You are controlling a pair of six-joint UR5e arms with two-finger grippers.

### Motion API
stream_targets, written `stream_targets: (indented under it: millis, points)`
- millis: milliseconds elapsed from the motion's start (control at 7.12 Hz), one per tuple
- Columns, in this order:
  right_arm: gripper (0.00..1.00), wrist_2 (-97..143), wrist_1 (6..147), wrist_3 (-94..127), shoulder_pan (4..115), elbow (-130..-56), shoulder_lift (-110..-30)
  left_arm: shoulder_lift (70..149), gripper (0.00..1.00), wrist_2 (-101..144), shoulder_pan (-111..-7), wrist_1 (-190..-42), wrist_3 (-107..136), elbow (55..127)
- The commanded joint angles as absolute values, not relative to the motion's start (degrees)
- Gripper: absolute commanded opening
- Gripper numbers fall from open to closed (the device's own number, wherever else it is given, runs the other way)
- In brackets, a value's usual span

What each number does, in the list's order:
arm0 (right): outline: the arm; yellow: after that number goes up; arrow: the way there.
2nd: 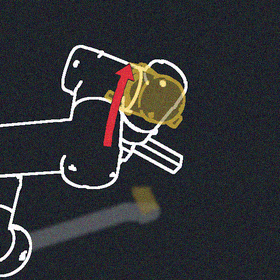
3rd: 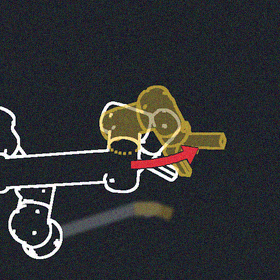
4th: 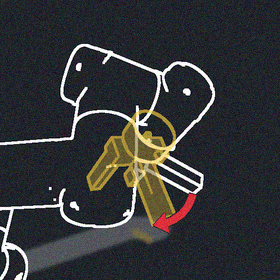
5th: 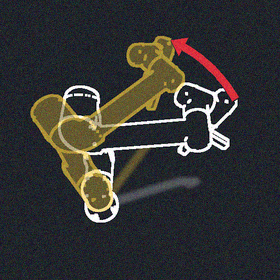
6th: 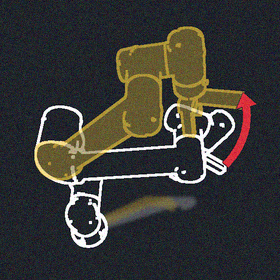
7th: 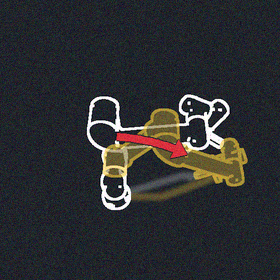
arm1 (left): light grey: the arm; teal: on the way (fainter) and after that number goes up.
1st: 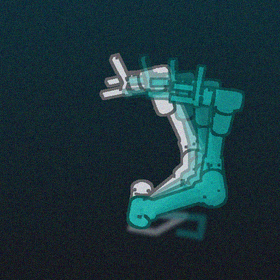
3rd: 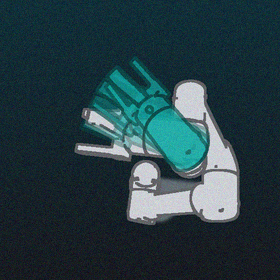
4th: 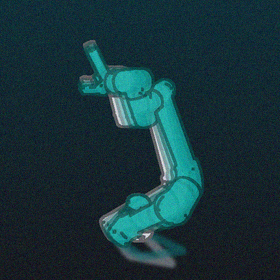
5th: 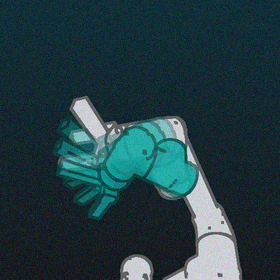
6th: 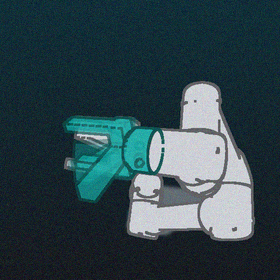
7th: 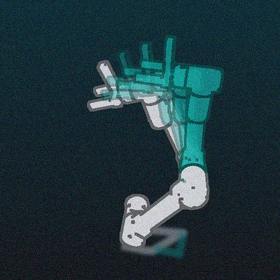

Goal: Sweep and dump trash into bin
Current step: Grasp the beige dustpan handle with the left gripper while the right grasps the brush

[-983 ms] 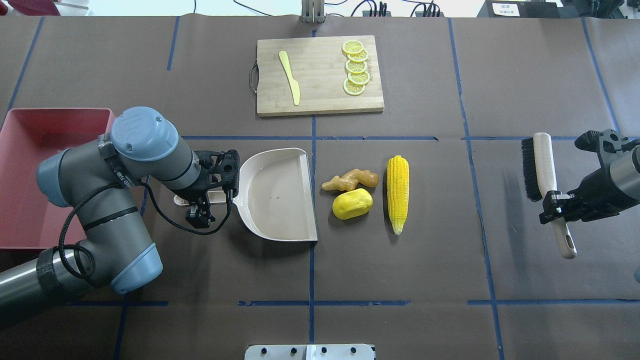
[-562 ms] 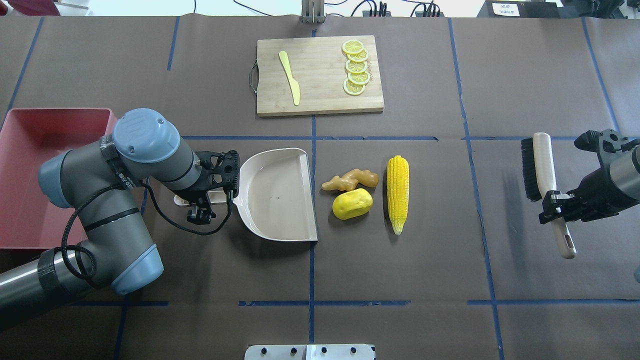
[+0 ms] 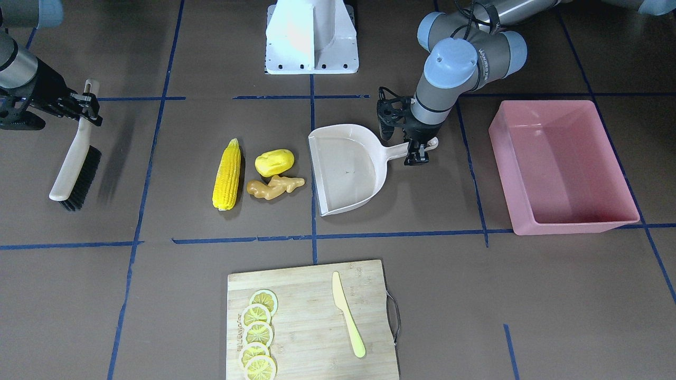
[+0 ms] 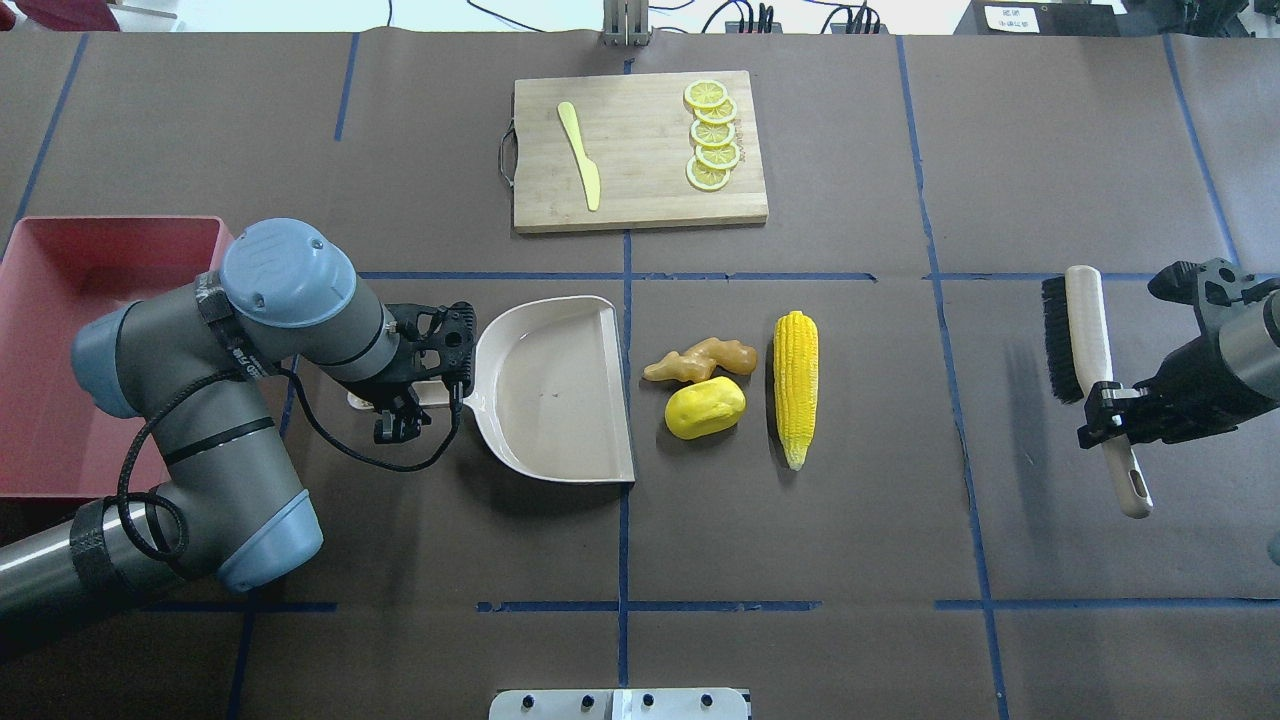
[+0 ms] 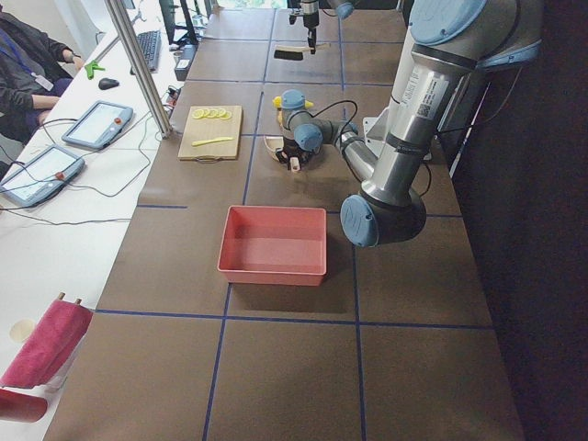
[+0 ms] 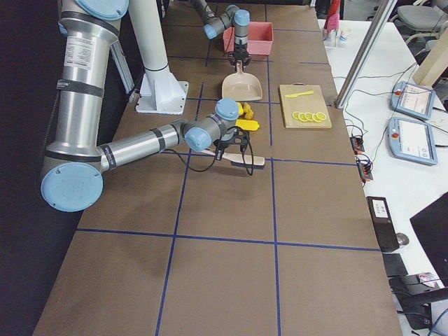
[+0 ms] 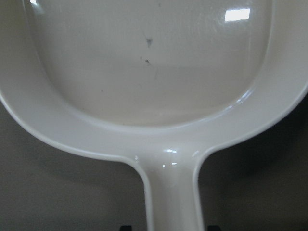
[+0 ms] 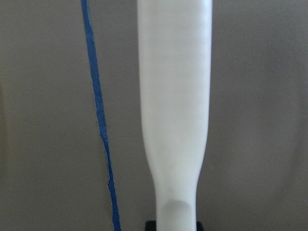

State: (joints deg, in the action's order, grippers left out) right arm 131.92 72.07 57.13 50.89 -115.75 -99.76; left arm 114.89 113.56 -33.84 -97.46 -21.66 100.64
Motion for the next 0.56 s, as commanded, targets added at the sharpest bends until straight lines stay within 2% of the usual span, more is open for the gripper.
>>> stream_targets:
  millis: [0, 140, 421]
  points:
    - [0.0, 132.3, 72.1, 57.1, 50.9, -115.8, -99.8, 114.9, 0.14, 113.6, -33.9, -97.3, -21.6, 101.3]
    - [0.0, 132.5, 72.1, 57.1, 50.9, -115.8, -99.7, 114.9, 0.04, 113.6, -34.4, -97.3, -21.5, 101.3]
    - [0.0, 132.5, 73.6, 57.3, 50.3, -116.5, -98.5, 115.1, 0.0, 113.6, -34.7, -96.9, -21.5, 101.7]
